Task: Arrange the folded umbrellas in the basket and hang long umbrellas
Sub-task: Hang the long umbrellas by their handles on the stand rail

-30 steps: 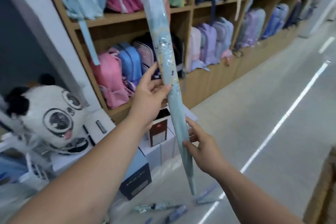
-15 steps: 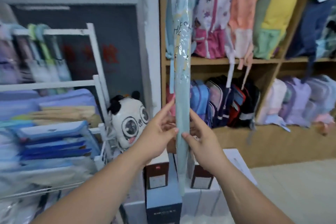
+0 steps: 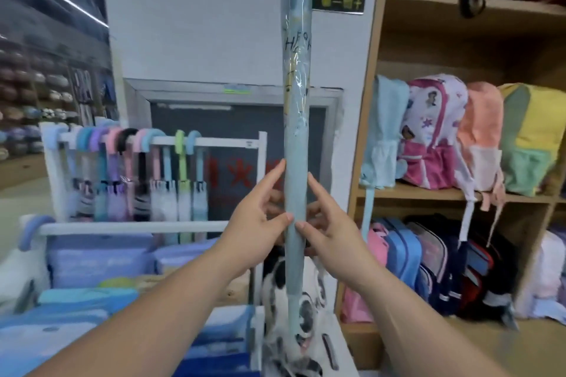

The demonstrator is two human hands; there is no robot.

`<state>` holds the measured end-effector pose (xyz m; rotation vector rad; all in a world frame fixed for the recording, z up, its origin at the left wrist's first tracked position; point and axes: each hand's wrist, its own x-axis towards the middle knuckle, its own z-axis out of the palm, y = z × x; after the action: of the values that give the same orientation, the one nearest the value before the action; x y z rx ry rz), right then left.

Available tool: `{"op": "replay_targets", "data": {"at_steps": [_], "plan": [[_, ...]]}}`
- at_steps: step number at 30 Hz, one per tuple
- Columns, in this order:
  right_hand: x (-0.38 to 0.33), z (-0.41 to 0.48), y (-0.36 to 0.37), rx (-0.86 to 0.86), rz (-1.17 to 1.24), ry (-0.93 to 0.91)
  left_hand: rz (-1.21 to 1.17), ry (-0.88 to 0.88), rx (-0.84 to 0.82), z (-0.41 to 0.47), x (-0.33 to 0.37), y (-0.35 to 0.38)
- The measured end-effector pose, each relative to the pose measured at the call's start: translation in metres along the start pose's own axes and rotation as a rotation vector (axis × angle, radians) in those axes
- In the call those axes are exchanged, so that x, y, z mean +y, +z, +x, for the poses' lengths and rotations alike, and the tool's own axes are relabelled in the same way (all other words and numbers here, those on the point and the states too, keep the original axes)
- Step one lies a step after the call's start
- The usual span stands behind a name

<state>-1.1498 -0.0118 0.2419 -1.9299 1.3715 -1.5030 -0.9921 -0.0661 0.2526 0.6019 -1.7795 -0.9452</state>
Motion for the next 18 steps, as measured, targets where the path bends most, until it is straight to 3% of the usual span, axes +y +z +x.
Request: {"op": "replay_targets", "data": {"at_steps": [7, 13, 18], "plan": [[-0.031, 0.073, 0.078, 0.147, -0.045, -0.047, 0.013, 0.063, -0.052, 0.056, -0.001, -0.101], [-0.031, 0.111, 0.111, 0.01, 0.005, -0.016, 0.079, 0.083, -0.015, 0.079, -0.011, -0.142], [-0.031, 0.153, 0.114, 0.07, -0.087, -0.075, 0.076, 0.05, 0.017, 0.112, -0.006, -0.156]]}}
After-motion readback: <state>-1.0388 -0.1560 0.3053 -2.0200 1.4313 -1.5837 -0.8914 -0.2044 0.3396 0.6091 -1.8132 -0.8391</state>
